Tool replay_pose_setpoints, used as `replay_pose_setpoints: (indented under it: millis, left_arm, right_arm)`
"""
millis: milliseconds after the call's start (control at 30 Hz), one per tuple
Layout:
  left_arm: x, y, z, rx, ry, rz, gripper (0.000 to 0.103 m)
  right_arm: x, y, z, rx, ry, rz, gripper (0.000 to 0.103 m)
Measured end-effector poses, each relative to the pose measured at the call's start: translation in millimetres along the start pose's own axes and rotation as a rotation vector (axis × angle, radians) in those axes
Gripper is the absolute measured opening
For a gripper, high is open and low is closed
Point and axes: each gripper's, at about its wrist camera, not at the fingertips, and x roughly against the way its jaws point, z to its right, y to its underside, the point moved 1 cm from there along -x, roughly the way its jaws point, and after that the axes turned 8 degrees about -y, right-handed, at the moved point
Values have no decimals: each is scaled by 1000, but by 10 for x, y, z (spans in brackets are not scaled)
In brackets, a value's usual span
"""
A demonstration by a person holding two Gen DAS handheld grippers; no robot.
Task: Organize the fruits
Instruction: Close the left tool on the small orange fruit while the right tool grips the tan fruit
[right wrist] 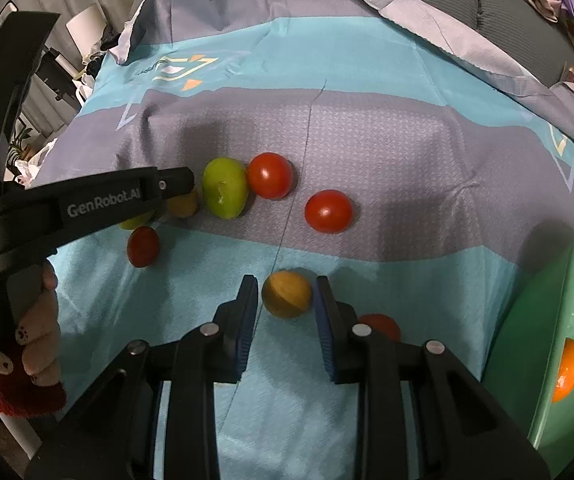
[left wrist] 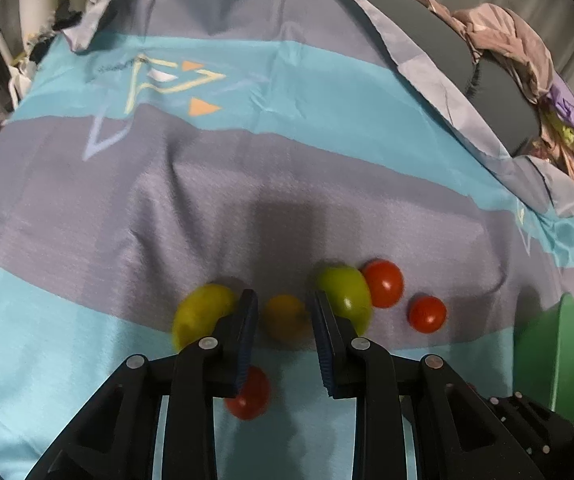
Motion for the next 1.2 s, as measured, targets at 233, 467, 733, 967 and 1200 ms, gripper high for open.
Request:
replay_pose_setpoints:
  millis: [233,467,733,967,1200]
  left_arm:
    - [-17,4,88,-21,-44,15,28]
    - [-64,-49,166,-63,-72,-9,28]
    - [-103,-45,216,-102,-79,-25,28]
    - [-170,-11,251,-105,-90,-45,28]
    - [-137,25,218,-76,-77,-38,27]
  right_arm:
    - [15,1,-10,-1,-4,3,29]
    - [9,0,1,-4,-4,1,28]
    - [-37,-19,30,-8,2,-5,28]
    - [-31,-23,44,-7,-4,0,28]
    - [-27,-28,25,-4,0,6,28]
